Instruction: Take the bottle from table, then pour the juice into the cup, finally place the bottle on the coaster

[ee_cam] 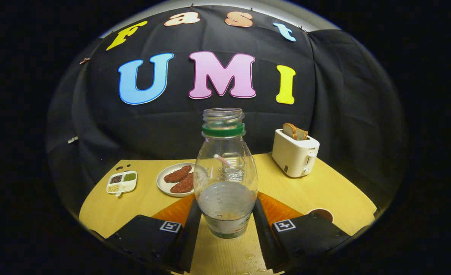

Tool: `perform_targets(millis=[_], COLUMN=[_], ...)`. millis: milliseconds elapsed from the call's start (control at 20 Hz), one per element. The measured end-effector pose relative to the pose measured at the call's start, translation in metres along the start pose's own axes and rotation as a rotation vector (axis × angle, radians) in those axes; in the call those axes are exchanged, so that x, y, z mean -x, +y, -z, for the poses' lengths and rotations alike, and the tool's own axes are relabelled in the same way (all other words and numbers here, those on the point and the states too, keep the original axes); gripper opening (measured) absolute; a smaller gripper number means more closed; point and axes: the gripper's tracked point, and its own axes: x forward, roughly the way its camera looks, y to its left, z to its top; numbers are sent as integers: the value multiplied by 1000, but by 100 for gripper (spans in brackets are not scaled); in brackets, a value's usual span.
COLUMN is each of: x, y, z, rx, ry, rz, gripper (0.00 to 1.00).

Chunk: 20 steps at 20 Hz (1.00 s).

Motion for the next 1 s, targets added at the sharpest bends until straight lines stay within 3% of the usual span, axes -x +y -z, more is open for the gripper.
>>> perform_targets(millis=[400,1000], x=[-70,-86], y=[1,-3], z=[32,51], rx=[42,-65], ry=[-18,12], rz=[156,213], gripper=[72,76])
